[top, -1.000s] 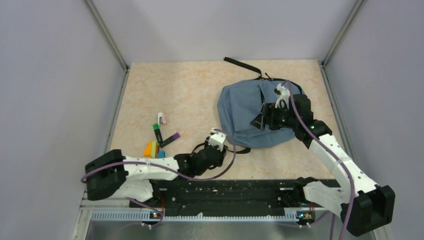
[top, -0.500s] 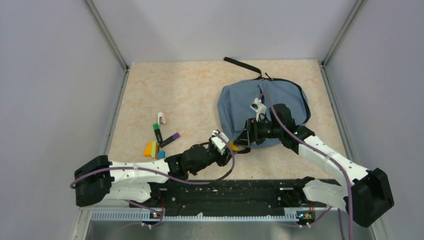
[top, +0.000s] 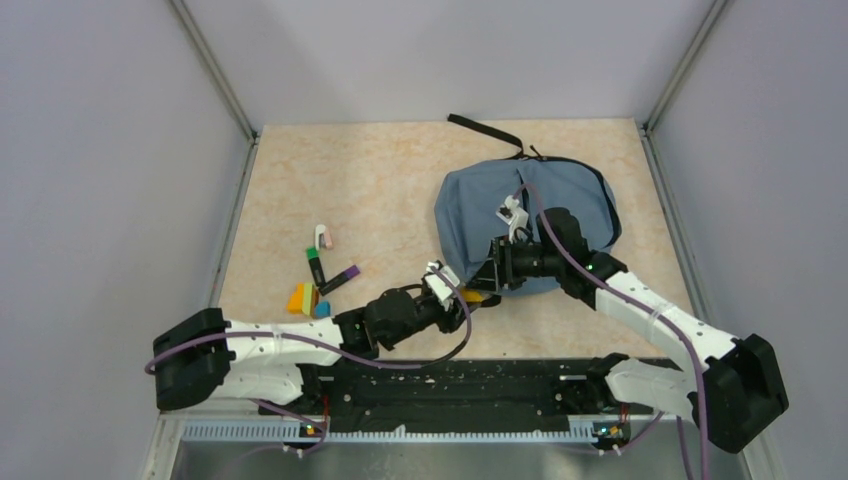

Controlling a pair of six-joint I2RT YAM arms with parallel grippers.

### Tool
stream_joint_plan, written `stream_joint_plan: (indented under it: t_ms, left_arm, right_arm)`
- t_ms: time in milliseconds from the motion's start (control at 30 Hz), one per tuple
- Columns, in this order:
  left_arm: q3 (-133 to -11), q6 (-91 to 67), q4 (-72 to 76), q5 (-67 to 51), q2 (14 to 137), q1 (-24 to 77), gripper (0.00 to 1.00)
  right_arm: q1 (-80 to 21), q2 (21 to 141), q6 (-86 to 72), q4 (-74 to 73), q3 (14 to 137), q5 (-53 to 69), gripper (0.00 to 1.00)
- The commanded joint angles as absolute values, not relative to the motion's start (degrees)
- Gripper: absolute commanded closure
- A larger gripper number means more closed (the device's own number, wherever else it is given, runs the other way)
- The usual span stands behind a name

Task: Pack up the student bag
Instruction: Pick up the stationery from the center of the board, then place the stationery in the student bag.

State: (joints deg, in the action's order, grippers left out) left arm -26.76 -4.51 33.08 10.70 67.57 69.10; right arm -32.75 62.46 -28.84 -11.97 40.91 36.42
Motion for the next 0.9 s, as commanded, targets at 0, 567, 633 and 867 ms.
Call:
stream_joint_plan:
  t_ms: [0, 567, 633, 867]
  left_arm:
    - [-26.1, -4.5, 37.8, 10.2, 67.5, 69.3, 0.62]
    - [-26.8, -4.7, 37.0, 12.7, 66.7, 69.3, 0.41]
    - [-27.8, -3.7, 36.4, 13.8, 67.1, 69.1, 0.27]
    - [-39.9, -6.1, 25.3, 13.7, 72.9, 65.3, 0.21]
  right_arm:
    - [-33.7, 62.1, -29.2, -9.2, 41.4, 38.0, 0.51]
    - [-33.8, 60.8, -29.7, -9.4, 41.4, 31.6, 0.95]
    - [-33.6, 59.6, -27.7, -12.1, 43.7, 23.0, 1.00]
    - [-32.2, 59.9, -22.2, -15.3, 52.7, -14.1, 1.00]
